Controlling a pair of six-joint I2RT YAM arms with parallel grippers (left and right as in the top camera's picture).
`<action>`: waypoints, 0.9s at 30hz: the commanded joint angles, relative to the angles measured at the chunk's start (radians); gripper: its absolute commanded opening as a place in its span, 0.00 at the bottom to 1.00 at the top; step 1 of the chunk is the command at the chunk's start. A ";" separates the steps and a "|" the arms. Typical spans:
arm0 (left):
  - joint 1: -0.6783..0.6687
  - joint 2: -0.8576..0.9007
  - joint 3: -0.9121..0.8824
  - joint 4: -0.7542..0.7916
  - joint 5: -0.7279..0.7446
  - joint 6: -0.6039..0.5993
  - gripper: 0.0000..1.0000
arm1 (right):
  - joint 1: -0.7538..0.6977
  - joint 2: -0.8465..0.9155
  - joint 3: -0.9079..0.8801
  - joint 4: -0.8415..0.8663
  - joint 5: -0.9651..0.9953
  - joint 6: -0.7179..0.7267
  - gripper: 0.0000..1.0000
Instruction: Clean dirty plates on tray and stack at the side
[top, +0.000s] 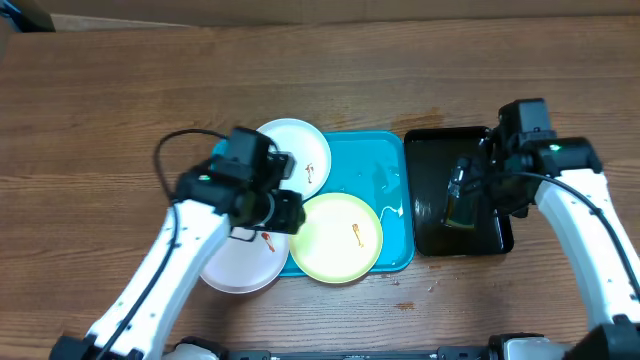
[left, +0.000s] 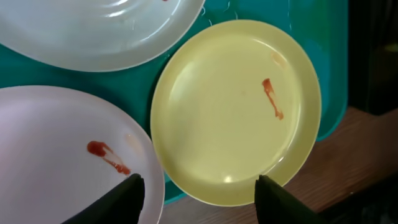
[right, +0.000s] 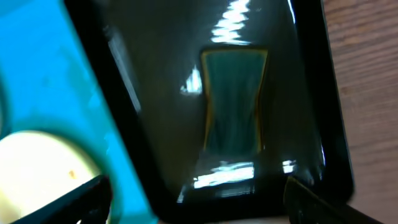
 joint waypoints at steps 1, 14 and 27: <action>-0.047 0.066 -0.013 0.040 -0.105 -0.068 0.60 | 0.011 0.049 -0.048 0.073 0.064 0.031 0.89; -0.064 0.254 -0.013 0.133 -0.113 -0.076 0.64 | 0.019 0.252 -0.092 0.332 0.172 0.030 0.91; -0.081 0.288 -0.014 0.185 -0.145 -0.092 0.56 | 0.019 0.310 -0.092 0.303 0.172 0.017 0.65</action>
